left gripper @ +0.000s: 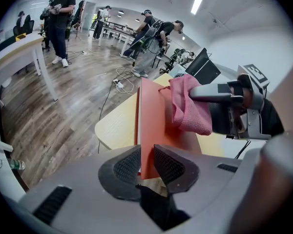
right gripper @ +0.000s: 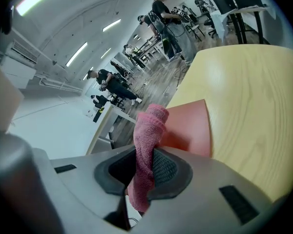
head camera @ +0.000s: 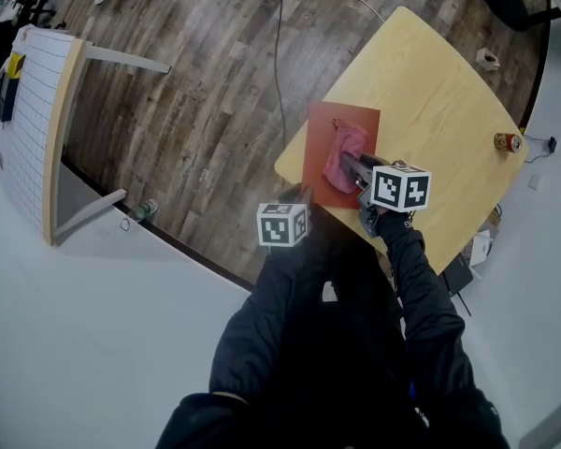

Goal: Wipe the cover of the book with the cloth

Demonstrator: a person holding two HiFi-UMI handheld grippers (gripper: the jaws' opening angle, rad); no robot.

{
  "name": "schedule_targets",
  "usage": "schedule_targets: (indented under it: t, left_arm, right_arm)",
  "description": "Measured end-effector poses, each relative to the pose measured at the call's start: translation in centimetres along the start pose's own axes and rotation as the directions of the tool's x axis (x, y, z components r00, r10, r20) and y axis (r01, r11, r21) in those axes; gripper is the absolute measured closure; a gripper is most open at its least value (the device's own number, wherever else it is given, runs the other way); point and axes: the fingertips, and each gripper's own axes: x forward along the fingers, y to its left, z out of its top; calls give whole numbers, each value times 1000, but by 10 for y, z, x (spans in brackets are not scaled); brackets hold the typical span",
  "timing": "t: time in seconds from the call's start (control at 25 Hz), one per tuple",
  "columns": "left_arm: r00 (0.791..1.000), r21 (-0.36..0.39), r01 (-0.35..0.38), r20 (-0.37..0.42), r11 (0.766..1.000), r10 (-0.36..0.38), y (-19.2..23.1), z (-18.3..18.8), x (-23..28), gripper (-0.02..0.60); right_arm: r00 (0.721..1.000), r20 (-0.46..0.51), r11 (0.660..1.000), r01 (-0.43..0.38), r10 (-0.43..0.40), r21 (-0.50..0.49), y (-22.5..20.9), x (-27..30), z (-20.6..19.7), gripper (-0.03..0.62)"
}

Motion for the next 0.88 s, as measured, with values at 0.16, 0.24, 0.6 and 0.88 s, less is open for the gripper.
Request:
schedule_targets:
  t: [0.16,0.24,0.6,0.88]
  left_arm:
    - [1000,-3,8,2,1000,-8,0,0,1,483]
    - [1000,-4,12,3,1000,-12,1,0,1,483]
    - [1000,-7,27,0,1000,-27,3,2,1,483]
    - [999,-4,32,-3,999,-32,5,1,0,483]
  right_arm:
    - [999,-18,1000,-26,26,-4,16,16,-3,517]
    - [999,-26,999,-37,37,-3,23,24,-4,517]
    - [994,-99,999,-41,40,-8,32,57,-20,517]
    - [993,-121,1000,8,-10,-17,18,59,-29,517]
